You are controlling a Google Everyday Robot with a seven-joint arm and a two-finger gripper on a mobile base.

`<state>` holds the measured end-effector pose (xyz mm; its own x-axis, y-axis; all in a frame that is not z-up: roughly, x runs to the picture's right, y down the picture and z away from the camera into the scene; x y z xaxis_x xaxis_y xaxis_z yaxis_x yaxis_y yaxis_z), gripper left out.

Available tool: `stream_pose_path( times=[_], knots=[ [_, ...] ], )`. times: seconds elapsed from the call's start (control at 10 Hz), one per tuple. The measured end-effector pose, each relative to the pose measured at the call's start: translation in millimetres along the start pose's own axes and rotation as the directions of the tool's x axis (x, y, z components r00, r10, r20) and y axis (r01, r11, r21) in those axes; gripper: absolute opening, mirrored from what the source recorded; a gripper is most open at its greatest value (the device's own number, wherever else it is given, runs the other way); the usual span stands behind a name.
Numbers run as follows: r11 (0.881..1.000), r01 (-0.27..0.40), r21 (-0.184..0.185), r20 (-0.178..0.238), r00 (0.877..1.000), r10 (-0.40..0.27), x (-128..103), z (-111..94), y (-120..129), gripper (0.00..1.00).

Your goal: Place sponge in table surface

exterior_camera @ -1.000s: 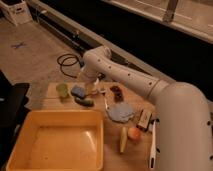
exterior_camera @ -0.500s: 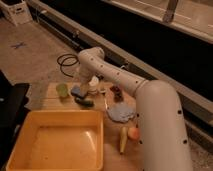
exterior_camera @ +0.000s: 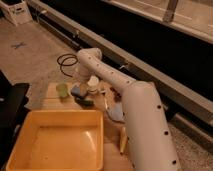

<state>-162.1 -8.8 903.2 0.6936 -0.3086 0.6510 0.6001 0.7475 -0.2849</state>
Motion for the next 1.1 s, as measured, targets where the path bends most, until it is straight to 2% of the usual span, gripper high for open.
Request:
stream_pose_path(
  times=[0.2,0.3,0.4,0.6,0.9,1.0,1.1],
  knots=[
    [1.000,-0.012,0.006,0.015,1.000,0.011,7,7,-4,0.65],
    [1.000,-0.021,0.012,0.032,0.999,0.020,11,11,-4,0.65],
    [0.999,-0.041,0.027,0.070,0.997,0.039,17,16,-3,0.65],
    [0.998,-0.046,0.032,0.078,0.996,0.044,19,16,-2,0.65],
    [0.999,-0.046,0.029,0.074,0.996,0.043,17,17,-2,0.65],
    [0.998,-0.052,0.027,0.055,0.997,0.050,19,16,-1,0.65],
    [0.998,-0.051,0.022,0.012,0.999,0.051,18,16,-1,0.65]
  ],
)
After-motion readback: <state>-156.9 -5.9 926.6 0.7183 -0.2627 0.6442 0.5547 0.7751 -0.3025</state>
